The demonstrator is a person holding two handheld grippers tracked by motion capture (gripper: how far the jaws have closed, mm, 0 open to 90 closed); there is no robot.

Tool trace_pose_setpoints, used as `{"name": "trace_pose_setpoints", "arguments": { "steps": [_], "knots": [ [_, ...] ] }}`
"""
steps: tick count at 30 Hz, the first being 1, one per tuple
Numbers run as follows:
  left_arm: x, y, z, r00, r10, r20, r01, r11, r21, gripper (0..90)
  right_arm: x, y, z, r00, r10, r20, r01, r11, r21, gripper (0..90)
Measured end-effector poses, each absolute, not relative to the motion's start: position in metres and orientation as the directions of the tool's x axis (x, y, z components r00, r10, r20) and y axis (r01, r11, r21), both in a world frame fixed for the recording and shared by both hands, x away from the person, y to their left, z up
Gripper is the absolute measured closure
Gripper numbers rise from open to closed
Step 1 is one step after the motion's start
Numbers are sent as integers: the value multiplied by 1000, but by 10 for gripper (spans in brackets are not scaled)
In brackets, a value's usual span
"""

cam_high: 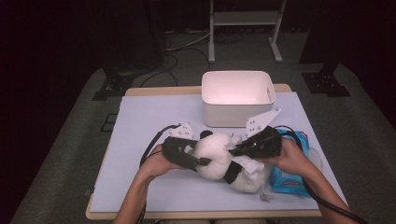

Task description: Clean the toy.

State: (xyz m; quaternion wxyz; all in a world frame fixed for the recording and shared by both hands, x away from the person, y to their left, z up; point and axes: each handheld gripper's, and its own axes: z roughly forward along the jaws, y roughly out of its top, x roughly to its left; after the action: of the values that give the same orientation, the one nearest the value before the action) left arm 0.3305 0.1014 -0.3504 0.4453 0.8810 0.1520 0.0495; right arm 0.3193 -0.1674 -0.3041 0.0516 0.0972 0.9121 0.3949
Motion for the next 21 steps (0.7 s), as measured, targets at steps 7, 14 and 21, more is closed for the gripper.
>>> {"name": "trace_pose_setpoints", "arguments": {
  "steps": [7, 14, 21],
  "knots": [
    [327, 104, -349, 933, 360, 15, 206, -568, 797, 334, 338, -143, -288, -979, 205, -22, 127, 682, 720, 876],
    [327, 111, -366, 937, 339, -86, 282, -585, 760, 217, 333, -148, -315, -981, 193, 6, 151, 747, 647, 876],
    [334, 113, -366, 929, 309, -202, 344, -527, 777, 88, 318, -168, -332, -983, 178, 33, 154, 729, 667, 877]
  ]
}}
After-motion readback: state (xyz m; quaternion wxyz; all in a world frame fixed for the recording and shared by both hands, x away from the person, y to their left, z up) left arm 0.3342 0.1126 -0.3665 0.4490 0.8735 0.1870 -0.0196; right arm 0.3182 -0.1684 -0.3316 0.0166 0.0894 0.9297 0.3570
